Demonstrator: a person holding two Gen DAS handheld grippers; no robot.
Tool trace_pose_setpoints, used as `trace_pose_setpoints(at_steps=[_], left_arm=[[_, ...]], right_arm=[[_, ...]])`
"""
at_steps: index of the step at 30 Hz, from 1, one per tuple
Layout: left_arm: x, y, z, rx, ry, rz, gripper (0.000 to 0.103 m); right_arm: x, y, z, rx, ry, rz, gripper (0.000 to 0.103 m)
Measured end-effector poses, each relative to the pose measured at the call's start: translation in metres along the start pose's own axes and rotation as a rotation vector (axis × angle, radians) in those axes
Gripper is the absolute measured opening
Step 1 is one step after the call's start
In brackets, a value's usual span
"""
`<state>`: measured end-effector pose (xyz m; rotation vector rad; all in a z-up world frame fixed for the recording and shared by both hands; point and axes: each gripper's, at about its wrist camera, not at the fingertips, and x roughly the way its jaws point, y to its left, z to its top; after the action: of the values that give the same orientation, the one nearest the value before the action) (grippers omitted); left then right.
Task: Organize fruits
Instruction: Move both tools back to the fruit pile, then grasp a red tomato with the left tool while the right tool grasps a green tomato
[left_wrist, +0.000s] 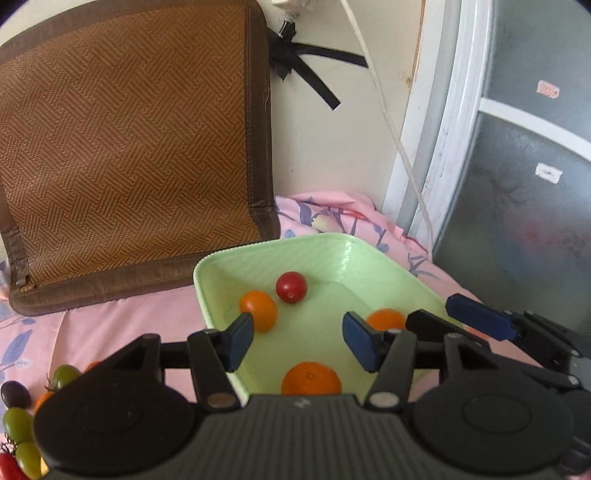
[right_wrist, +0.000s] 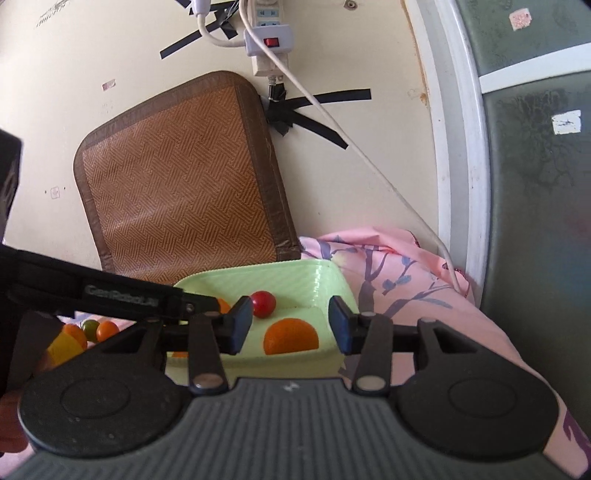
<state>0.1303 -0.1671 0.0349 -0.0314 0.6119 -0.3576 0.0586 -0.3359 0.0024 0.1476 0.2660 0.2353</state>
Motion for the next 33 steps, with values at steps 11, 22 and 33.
trace_pose_setpoints(at_steps=[11, 22, 33], left_arm=[[-0.167, 0.115, -0.079, -0.030, -0.101, 0.164, 0.060], [-0.126, 0.166, -0.097, -0.018, 0.030, 0.160, 0.057], [-0.144, 0.175, -0.110, -0.050, 0.009, 0.108, 0.029]], right_arm=[[-0.036, 0.040, -0.011, 0.017, 0.066, 0.148, 0.043], [-0.034, 0.147, -0.019, -0.098, 0.143, 0.310, 0.043], [-0.010, 0.210, -0.013, -0.399, 0.188, 0.386, 0.043]])
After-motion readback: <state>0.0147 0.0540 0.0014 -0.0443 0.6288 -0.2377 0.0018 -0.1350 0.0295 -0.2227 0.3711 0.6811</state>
